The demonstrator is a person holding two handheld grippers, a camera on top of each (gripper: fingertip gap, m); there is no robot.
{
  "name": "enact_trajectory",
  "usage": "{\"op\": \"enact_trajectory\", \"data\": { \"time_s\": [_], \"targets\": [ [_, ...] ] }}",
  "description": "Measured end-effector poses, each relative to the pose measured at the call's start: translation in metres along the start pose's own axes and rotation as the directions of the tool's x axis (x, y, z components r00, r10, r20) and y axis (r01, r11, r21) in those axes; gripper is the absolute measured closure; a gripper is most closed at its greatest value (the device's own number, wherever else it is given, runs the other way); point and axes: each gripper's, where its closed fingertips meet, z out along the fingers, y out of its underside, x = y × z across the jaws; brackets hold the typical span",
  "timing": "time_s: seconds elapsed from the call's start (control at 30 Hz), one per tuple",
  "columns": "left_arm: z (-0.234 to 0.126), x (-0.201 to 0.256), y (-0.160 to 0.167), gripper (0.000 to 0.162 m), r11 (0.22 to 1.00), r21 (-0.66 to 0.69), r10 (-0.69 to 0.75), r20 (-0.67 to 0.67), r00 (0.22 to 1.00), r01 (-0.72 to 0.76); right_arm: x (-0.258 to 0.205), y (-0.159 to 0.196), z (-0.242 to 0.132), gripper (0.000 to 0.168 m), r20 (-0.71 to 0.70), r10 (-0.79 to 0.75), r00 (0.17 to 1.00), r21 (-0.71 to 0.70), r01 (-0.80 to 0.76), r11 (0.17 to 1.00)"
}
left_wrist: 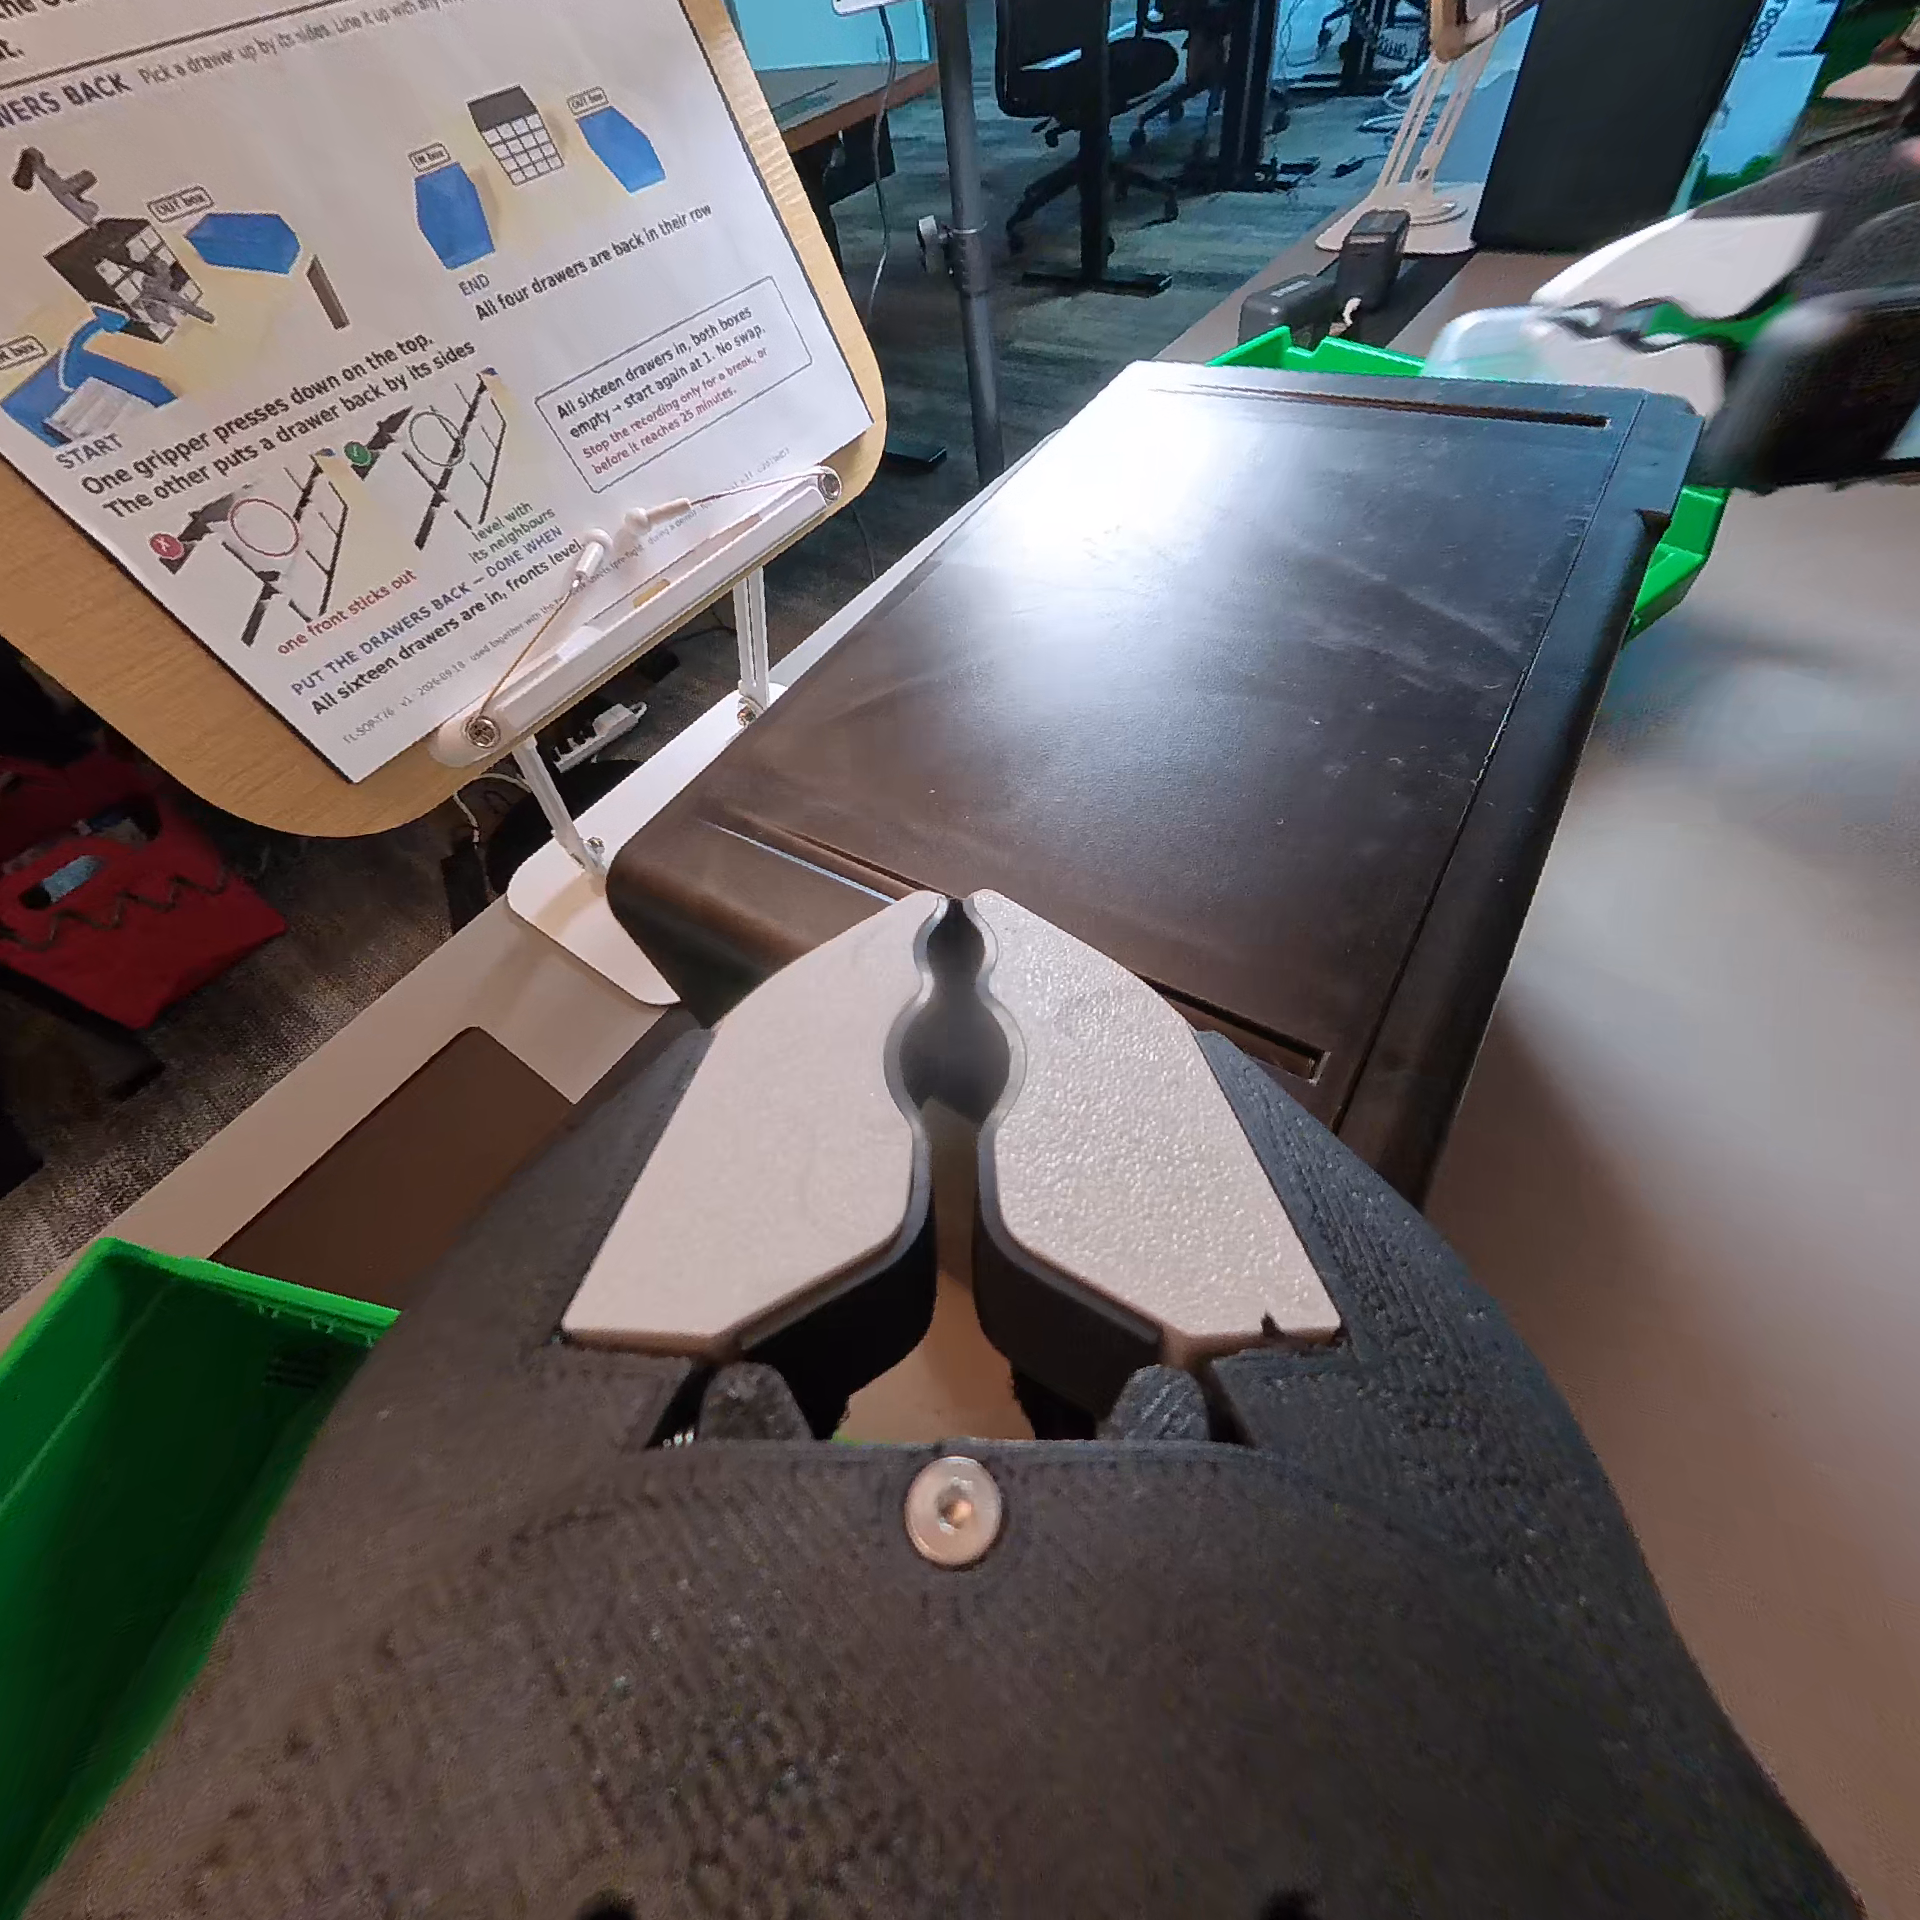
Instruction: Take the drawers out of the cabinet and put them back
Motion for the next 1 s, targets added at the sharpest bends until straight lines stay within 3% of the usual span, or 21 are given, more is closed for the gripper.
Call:
{"op": "enact_trajectory", "data": {
  "time_s": [0.17,0.37,0.47,0.67,0.77,0.9,1.0],
  "targets": [
    [0.0,0.0,0.0,0.161,1.0,0.004,0.001,-0.006,1.0,-0.001,-0.027,0.004,0.052,0.166,0.06,0.019,0.998,-0.113,-0.012,0.994],
    [0.0,0.0,0.0,0.161,1.0,0.009,-0.001,-0.02,1.0,0.002,-0.048,-0.027,0.047,0.163,0.173,0.196,0.965,0.039,-0.205,0.978],
    [0.0,0.0,0.0,0.162,1.0,0.006,0.006,-0.011,1.0,-0.006,-0.068,-0.039,0.031,0.16,0.348,0.305,0.887,0.116,-0.363,0.924],
    [0.0,0.0,0.0,0.161,1.0,0.005,0.009,-0.006,1.0,-0.009,-0.103,-0.028,0.019,0.153,0.601,0.435,0.671,-0.035,-0.521,0.853],
    [0.0,0.0,0.0,0.161,1.0,0.009,0.003,-0.011,1.0,-0.003,-0.114,-0.019,0.017,0.145,0.66,0.46,0.594,-0.129,-0.513,0.849],
    [0.0,0.0,0.0,0.161,1.0,0.013,-0.003,-0.016,1.0,0.004,-0.121,-0.001,0.02,0.139,0.657,0.485,0.577,-0.241,-0.449,0.861],
    [0.0,0.0,0.0,0.161,1.0,0.014,-0.004,-0.017,1.0,0.005,-0.137,-0.003,0.011,0.118,0.709,0.592,0.384,-0.413,-0.455,0.789]
  ]
}}
